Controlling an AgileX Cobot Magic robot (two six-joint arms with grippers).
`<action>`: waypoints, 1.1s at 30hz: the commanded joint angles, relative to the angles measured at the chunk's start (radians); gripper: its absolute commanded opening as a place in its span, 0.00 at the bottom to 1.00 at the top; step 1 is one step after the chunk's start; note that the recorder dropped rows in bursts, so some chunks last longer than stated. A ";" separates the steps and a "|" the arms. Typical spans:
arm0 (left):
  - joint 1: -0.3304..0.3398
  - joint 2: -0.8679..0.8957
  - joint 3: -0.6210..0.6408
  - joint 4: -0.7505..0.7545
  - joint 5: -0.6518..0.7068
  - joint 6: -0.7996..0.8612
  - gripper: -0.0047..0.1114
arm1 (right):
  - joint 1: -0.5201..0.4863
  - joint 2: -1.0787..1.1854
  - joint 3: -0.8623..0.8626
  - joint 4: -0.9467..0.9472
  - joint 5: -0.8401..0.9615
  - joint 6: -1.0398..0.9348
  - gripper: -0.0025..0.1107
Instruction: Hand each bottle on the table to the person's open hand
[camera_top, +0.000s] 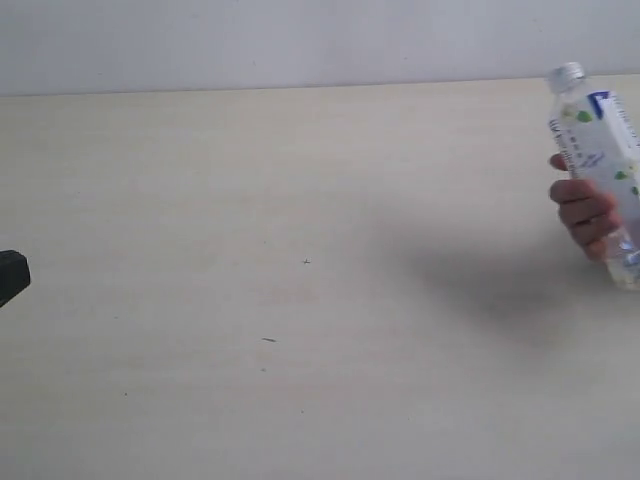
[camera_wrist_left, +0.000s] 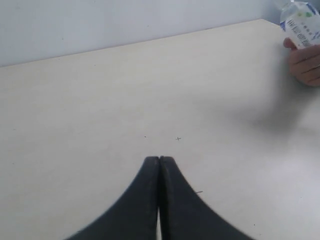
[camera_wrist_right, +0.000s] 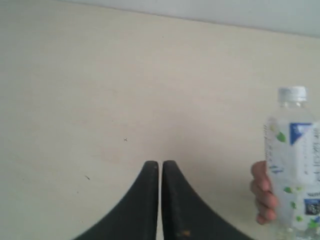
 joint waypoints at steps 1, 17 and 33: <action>0.003 -0.005 0.002 -0.004 -0.012 0.002 0.04 | -0.001 -0.089 0.004 0.010 -0.002 -0.037 0.02; 0.003 -0.005 0.002 -0.004 -0.012 0.002 0.04 | -0.001 -0.232 0.004 0.010 -0.002 -0.033 0.02; 0.003 -0.005 0.002 -0.004 -0.012 0.002 0.04 | -0.001 -0.234 0.004 0.010 -0.002 -0.033 0.02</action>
